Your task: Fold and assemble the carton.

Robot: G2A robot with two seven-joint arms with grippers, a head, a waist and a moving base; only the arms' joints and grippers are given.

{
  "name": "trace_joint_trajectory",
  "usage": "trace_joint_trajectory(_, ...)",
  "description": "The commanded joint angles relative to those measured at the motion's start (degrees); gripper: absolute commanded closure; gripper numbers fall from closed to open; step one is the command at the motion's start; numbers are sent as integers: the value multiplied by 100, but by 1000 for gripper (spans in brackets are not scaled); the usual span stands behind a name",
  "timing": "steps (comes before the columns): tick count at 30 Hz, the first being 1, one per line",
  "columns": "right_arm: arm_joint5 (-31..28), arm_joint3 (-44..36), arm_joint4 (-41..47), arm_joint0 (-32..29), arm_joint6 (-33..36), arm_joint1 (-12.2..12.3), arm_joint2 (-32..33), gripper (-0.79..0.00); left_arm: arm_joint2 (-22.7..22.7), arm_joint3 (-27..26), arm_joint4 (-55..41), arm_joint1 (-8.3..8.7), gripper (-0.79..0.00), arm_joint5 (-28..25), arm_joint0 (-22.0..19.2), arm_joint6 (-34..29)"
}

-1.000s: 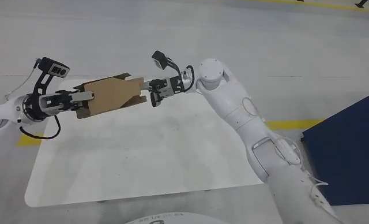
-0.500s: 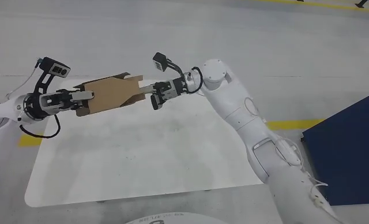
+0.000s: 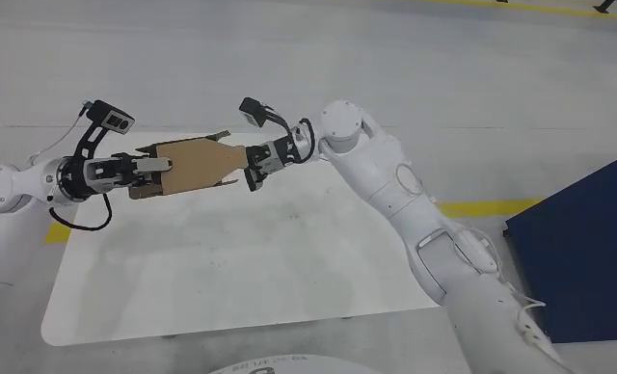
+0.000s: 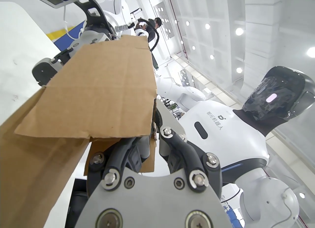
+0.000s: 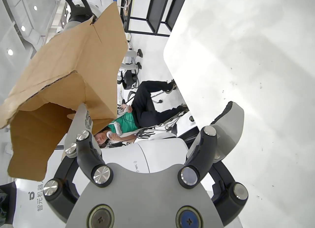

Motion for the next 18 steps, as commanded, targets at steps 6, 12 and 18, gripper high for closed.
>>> trace_joint_trajectory(6,117,86,-165,107,-157,-117,-248,-785,-92,8,83,-83,0,94,12,-93)
trace_joint_trajectory(12,-62,254,-19,153,-70,-134,-155,-785,-210,30,132,-135,0,144,32,-143)
trace_joint_trajectory(18,-325,319,230,77,213,-42,176,-785,-381,30,156,-165,0,205,88,-204)
